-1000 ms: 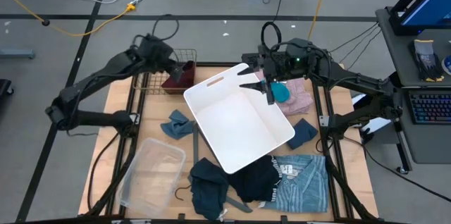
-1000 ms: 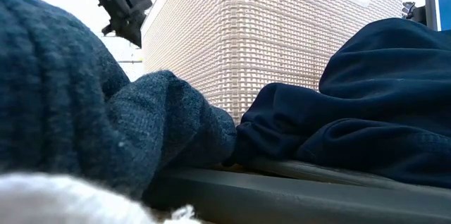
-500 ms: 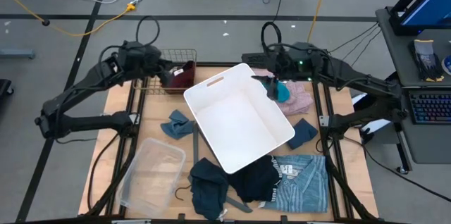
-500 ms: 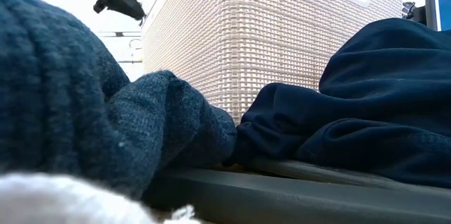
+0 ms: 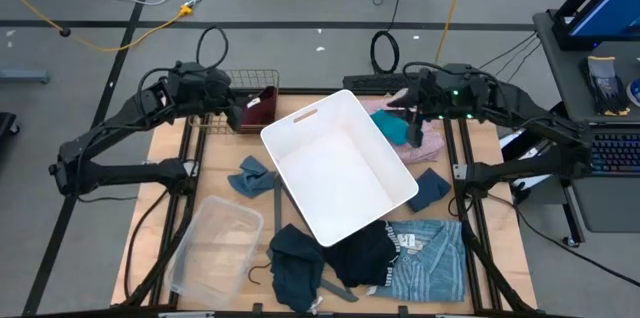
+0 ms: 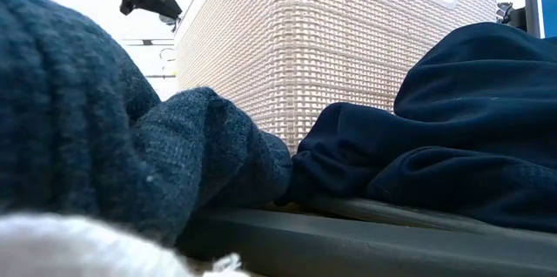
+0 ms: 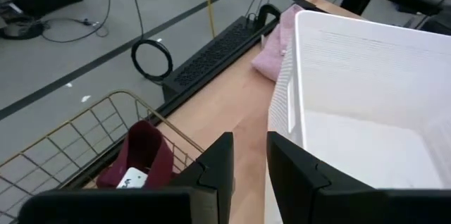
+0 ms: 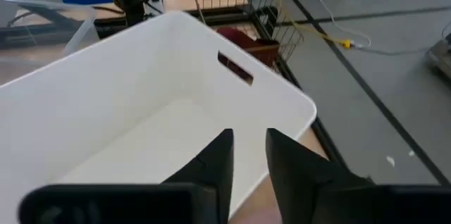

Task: Pick & Place Cloths
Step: Put the blue shorts into the mesh basket

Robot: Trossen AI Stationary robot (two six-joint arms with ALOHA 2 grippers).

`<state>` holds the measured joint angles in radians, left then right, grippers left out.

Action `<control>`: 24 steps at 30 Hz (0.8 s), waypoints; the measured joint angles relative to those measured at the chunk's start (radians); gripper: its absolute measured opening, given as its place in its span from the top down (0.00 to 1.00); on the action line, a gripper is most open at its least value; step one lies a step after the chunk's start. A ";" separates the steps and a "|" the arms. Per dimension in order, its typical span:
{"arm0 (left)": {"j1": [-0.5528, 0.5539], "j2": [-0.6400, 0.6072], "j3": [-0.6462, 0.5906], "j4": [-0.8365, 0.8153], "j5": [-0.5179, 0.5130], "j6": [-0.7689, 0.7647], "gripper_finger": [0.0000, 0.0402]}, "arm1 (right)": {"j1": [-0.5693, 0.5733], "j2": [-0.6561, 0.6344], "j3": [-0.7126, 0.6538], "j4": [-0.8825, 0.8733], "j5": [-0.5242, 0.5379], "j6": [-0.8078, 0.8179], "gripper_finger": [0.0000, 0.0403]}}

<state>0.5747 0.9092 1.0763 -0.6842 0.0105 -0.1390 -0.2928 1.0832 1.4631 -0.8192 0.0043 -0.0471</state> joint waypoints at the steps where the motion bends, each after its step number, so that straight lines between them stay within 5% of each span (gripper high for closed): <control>1: -0.004 0.000 0.000 0.000 0.000 0.000 0.78 | 0.000 -0.010 0.000 -0.011 0.000 0.009 0.86; 7: -0.046 0.000 0.000 0.000 0.000 -0.004 0.78 | 0.000 -0.071 0.000 -0.059 -0.004 0.018 0.98; 14: -0.126 -0.001 0.000 0.004 0.042 -0.002 0.78 | 0.002 -0.134 0.000 -0.061 -0.005 -0.022 0.99; 20: -0.269 -0.001 0.000 0.088 0.153 -0.034 0.78 | 0.002 -0.169 0.000 -0.061 -0.005 -0.048 0.99; 24: -0.409 -0.001 0.000 0.114 0.136 -0.074 0.78 | 0.001 -0.175 0.000 -0.061 -0.004 -0.057 1.00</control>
<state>0.1659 0.9081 1.0767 -0.5706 0.1467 -0.2131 -0.2916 0.9085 1.4631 -0.8803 -0.0001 -0.1045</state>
